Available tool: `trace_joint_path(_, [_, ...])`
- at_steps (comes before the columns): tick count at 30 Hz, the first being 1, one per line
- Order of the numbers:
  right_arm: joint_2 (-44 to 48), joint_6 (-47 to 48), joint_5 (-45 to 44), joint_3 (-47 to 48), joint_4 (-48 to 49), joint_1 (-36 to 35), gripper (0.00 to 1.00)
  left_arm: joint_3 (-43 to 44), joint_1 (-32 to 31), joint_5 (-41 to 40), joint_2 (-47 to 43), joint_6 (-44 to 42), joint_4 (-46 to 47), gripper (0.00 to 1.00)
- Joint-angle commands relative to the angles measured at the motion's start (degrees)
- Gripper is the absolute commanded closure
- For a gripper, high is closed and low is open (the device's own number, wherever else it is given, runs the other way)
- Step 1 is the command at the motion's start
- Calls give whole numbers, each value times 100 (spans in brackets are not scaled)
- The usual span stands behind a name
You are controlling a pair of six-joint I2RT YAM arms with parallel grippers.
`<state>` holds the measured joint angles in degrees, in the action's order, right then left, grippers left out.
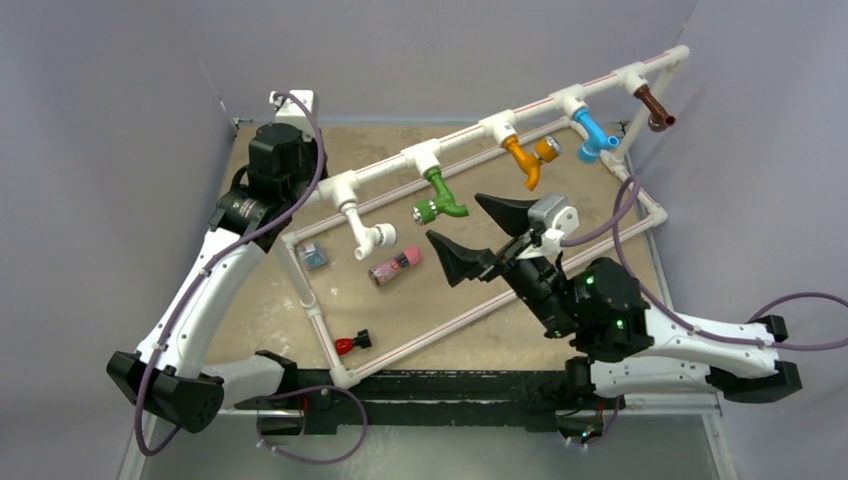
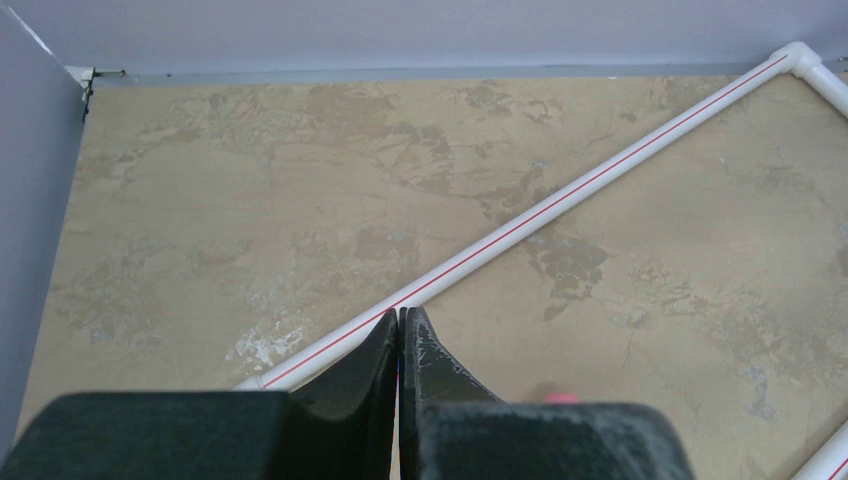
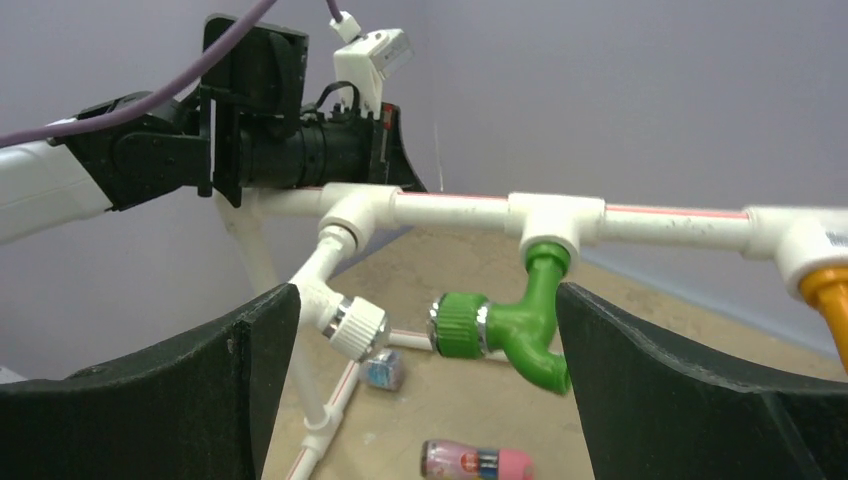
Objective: Install the water faucets
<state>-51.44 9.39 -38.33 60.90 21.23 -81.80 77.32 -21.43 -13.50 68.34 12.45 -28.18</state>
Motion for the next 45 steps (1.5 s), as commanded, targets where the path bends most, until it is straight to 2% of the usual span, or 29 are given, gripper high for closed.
trace_joint_path(1, [430, -1058, -388, -163, -971, 6, 2, 178, -104, -100, 215, 211, -702, 100])
trace_joint_path(8, [966, -2597, -371, -273, -2659, 6, 2, 676, -102, -345, 26, 57, -104, 100])
trace_joint_path(12, [1167, -3489, -121, -657, -3254, 6, 2, 714, -107, -302, -318, -39, 378, 100])
trace_joint_path(17, [1310, -4319, -2, -1070, -3608, 6, 1, 649, -107, -33, -876, -14, 791, 87])
trace_joint_path(20, [1267, -4829, 53, -1232, -3751, 6, 2, 708, -102, 269, -1201, 128, 629, 77])
trace_joint_path(26, [874, -5700, 99, -1455, -3980, 6, 1, 750, -107, 1252, -1821, 434, -65, 51])
trace_joint_path(32, [226, -6301, 22, -1500, -4158, 6, 2, 508, -107, 2447, -2529, 741, -848, 34])
trace_joint_path(38, [-54, -6731, -408, -1613, -4280, 6, 2, 109, -103, 4012, -3327, 885, -1034, 29])
trace_joint_path(43, [-103, -7197, -602, -1809, -4362, 6, 2, -263, -107, 5317, -3879, 1016, -685, 26])
trace_joint_path(45, [-21, -7091, -560, -1950, -4184, 6, 1, -333, -106, 5664, -3979, 1053, -662, 26])
